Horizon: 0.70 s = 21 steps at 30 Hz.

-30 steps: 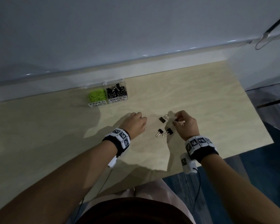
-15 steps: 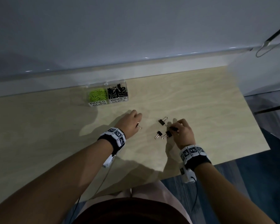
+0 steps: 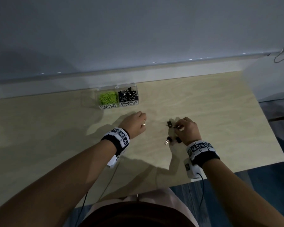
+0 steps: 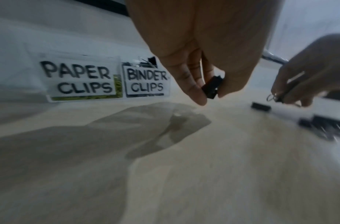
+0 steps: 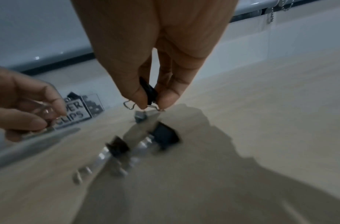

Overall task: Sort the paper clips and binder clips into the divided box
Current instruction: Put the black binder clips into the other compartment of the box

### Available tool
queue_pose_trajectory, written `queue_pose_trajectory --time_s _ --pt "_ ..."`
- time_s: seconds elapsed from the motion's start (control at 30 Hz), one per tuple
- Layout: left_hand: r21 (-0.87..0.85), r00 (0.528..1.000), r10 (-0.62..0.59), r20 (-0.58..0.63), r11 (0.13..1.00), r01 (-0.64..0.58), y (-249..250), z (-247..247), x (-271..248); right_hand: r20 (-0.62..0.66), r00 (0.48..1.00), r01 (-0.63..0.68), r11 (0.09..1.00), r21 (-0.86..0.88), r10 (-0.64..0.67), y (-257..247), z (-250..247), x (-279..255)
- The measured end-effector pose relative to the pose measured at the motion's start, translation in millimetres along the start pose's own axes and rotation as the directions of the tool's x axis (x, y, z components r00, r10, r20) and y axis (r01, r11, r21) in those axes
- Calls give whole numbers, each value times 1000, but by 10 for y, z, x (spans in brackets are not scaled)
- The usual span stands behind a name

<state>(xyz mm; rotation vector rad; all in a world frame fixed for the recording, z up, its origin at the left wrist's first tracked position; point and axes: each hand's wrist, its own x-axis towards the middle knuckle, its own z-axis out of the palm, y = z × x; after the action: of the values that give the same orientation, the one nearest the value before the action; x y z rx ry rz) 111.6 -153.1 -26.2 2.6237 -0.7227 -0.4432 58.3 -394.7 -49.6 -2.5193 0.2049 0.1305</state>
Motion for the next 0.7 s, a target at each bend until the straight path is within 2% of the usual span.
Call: queue_pose_trajectory --time_s 0.1,0.23,0.33,0.4,0.47,0.57,0.63,0.7 --pt "-165 978 -137 -159 980 111 -155 -232 62 3 998 64 996 59 -65 -300 81 267" --pt "-266 901 -293 -321 941 211 -385 -585 245 -36 984 180 967 182 -176 -912 196 672" --pt "-235 887 -336 -318 934 269 -476 -713 384 -29 976 217 957 195 -216 -1391 283 944" --pt "-207 896 -354 -267 929 306 -484 -722 444 31 982 178 972 153 -185 -1604 348 1083" --pt "-188 901 -373 -224 923 335 -487 -695 464 96 975 192 979 75 -199 -1699 382 1148" --pt "-141 902 -336 -272 941 308 -476 -651 401 125 961 238 967 92 -248 -1584 256 1132" --pt "-92 909 -249 -333 968 232 -403 -592 315 81 962 250 958 138 -262 -1342 92 1076" --pt "-83 953 -133 -271 990 114 -226 -461 217 62 965 250 965 75 -255 -991 -34 1015"
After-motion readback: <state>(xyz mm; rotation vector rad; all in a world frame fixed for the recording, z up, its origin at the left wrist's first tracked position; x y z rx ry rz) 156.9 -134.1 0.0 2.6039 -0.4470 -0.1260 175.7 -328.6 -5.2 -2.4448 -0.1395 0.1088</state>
